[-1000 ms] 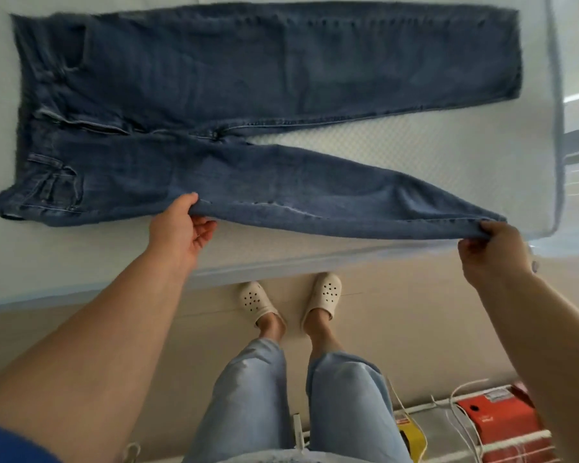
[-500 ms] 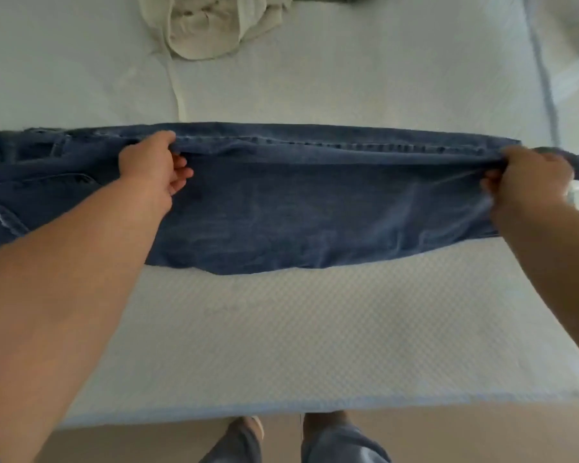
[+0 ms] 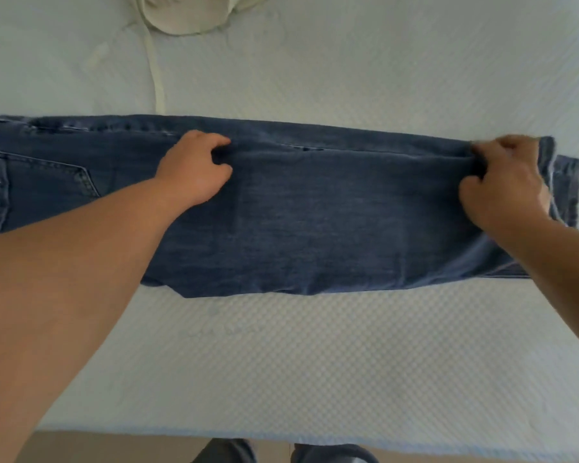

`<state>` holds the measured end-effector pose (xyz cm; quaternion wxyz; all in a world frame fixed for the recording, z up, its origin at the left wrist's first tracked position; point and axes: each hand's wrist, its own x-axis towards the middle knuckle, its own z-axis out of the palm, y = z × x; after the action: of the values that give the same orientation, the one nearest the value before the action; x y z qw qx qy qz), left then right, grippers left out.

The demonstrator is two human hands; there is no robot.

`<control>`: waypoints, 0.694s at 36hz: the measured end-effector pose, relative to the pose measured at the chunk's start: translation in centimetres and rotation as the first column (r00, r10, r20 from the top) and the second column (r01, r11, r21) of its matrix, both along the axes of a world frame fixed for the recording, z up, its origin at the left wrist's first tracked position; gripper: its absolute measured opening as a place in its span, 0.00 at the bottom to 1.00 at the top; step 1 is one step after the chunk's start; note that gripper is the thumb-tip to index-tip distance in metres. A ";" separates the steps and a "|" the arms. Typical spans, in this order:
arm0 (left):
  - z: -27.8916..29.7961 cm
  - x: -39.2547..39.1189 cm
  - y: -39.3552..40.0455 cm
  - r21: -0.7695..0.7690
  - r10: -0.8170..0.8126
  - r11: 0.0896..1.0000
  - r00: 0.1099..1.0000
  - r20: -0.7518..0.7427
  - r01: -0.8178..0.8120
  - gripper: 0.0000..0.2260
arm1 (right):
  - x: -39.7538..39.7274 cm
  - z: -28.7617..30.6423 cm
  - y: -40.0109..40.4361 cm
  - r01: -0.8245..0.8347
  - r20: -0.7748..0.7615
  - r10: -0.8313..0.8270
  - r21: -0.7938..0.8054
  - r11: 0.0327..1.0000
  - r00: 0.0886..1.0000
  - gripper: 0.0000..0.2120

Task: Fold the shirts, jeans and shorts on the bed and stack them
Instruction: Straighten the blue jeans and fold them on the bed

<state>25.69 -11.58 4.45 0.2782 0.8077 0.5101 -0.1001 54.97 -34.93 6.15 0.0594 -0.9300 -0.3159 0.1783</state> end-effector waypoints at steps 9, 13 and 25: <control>-0.6 1.9 0.9 0.150 -0.129 0.979 0.990 -0.052 0.136 0.21 | 3.3 -1.1 -1.7 -0.074 0.094 0.098 -0.236 0.969 0.991 0.36; -0.6 2.3 -0.9 0.241 -0.208 0.952 0.977 0.053 0.190 0.19 | 2.7 -1.5 -2.4 0.253 0.044 -0.251 -0.040 0.967 0.967 0.38; -0.7 3.5 -0.4 0.183 -0.358 0.913 0.931 -0.064 0.364 0.25 | 3.9 -0.3 -5.2 0.575 -0.160 -0.575 -0.052 0.817 0.802 0.28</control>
<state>29.21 -11.94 3.73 0.1683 0.9094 0.3635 -0.1120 58.87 -40.10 5.82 0.1366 -0.9635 -0.0132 0.2298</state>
